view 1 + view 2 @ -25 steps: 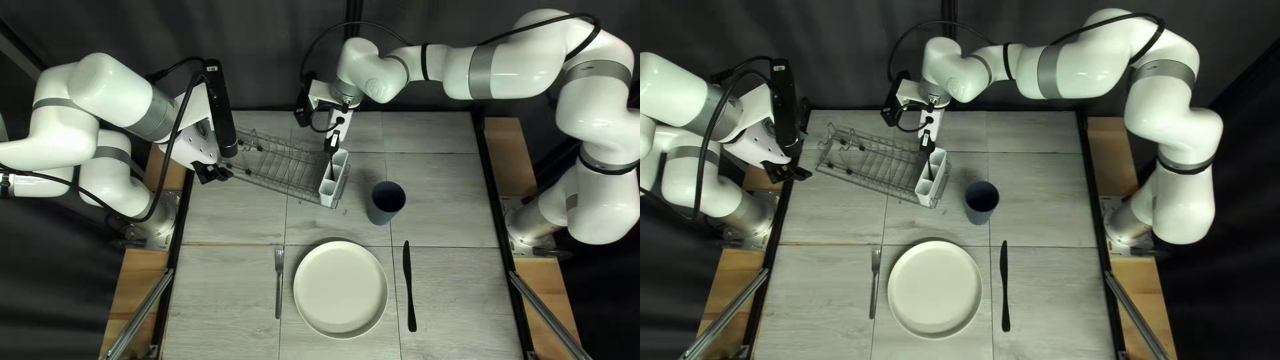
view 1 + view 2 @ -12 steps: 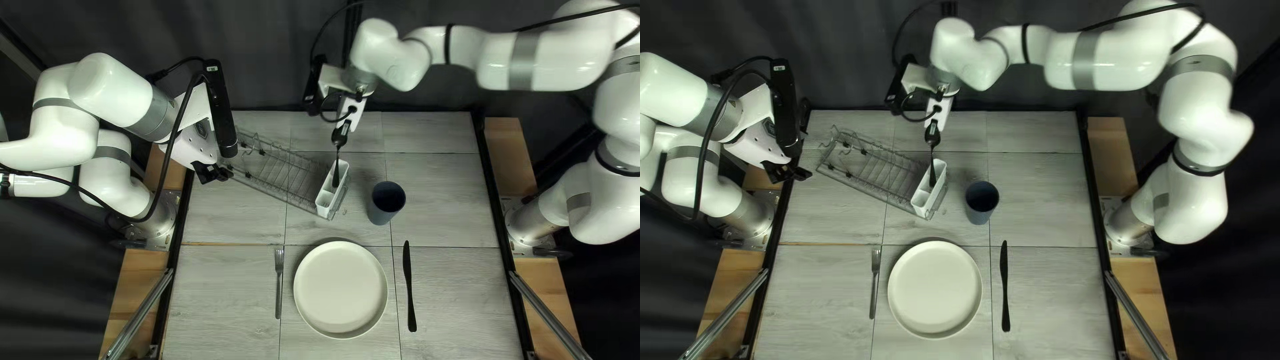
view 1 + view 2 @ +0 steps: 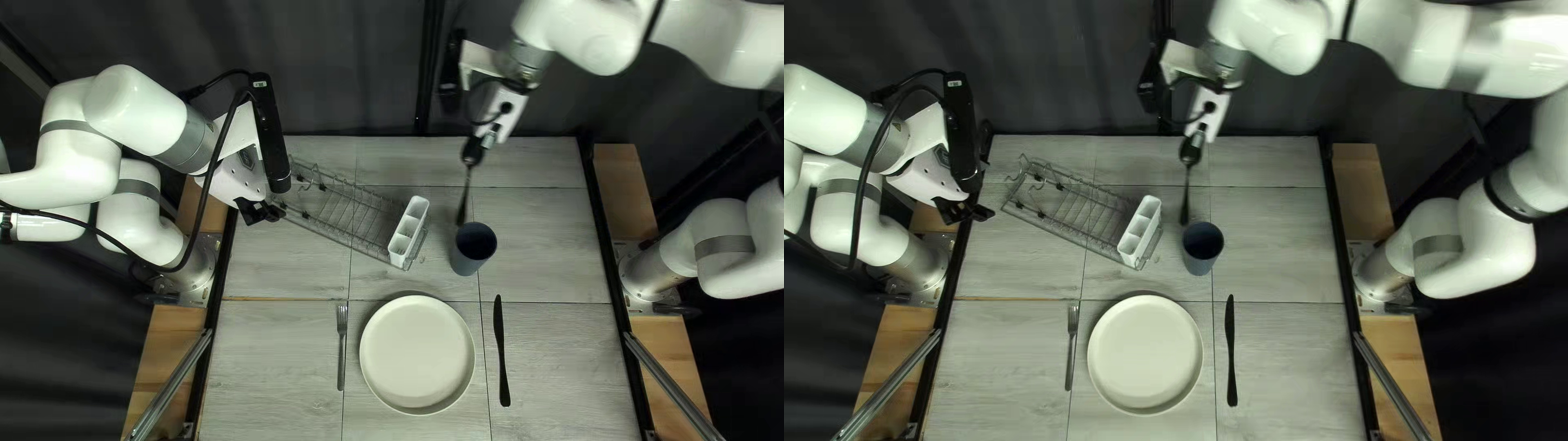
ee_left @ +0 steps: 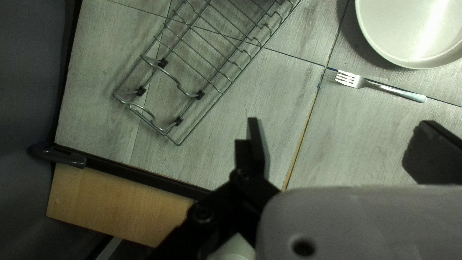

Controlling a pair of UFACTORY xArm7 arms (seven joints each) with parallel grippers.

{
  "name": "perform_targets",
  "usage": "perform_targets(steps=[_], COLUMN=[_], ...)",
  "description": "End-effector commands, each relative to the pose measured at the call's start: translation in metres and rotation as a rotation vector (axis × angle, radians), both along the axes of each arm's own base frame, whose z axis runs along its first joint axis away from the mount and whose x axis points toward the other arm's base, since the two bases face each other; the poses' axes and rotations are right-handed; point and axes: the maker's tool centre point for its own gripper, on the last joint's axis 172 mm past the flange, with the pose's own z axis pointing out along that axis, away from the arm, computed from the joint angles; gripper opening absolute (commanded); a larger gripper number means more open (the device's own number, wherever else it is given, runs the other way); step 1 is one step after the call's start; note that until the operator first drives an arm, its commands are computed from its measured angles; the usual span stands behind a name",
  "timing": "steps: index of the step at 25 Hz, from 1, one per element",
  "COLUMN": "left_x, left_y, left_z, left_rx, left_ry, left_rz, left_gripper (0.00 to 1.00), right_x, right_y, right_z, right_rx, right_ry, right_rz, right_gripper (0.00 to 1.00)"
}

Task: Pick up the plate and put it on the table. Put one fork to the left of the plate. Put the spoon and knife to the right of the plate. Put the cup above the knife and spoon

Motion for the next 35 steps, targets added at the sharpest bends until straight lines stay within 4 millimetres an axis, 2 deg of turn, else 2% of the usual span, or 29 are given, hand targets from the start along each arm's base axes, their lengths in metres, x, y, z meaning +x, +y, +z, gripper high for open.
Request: perform_targets(steps=[1, 2, 11, 13, 14, 16, 18, 19, 20, 23, 26, 30, 32, 35], left_x=[0.000, 0.000, 0.000, 0.000, 0.000, 0.000, 0.000, 0.000, 0.000, 0.000, 0.000, 0.000, 0.000, 0.000], left_y=[0.000, 0.000, 0.000, 0.000, 0.000, 0.000, 0.000, 0.000, 0.000, 0.000, 0.000, 0.000, 0.000, 0.000], left_z=[0.000, 0.000, 0.000, 0.000, 0.000, 0.000, 0.000, 0.000, 0.000, 0.000, 0.000, 0.000, 0.000, 0.000], left_rx=[0.000, 0.000, 0.000, 0.000, 0.000, 0.000, 0.000, 0.000, 0.000, 0.000, 0.000, 0.000, 0.000, 0.000], left_ry=[0.000, 0.000, 0.000, 0.000, 0.000, 0.000, 0.000, 0.000, 0.000, 0.000, 0.000, 0.000, 0.000, 0.000], left_rz=[0.000, 0.000, 0.000, 0.000, 0.000, 0.000, 0.000, 0.000, 0.000, 0.000, 0.000, 0.000, 0.000, 0.000], left_gripper=[1.00, 1.00, 1.00, 1.00, 1.00, 1.00, 1.00, 1.00, 1.00, 1.00, 1.00, 1.00, 1.00, 1.00], right_x=[-0.023, -0.024, -0.024, -0.032, -0.035, -0.043, -0.053, -0.057, -0.065, -0.079, -0.090, -0.100, -0.101, -0.107], right_y=[0.088, 0.099, 0.099, 0.105, 0.113, 0.141, 0.177, 0.186, 0.208, 0.239, 0.260, 0.285, 0.293, 0.292], right_z=[-0.016, -0.019, -0.019, -0.024, -0.026, -0.031, -0.040, -0.043, -0.052, -0.073, -0.096, -0.137, -0.151, -0.165], right_rx=[0.089, 0.098, 0.098, 0.126, 0.142, 0.183, 0.220, 0.228, 0.246, 0.279, 0.302, 0.317, 0.322, 0.321], right_ry=[-0.006, -0.003, -0.003, -0.034, -0.042, -0.051, -0.045, -0.042, -0.036, -0.021, -0.016, -0.016, -0.013, -0.018], right_rz=[0.030, 0.044, 0.044, 0.074, 0.078, 0.080, 0.095, 0.099, 0.109, 0.127, 0.144, 0.199, 0.219, 0.235], right_gripper=[0.00, 0.00, 0.00, 0.00, 0.00, 0.00, 0.00, 0.00, 0.00, 0.00, 0.00, 0.00, 0.00, 0.00])
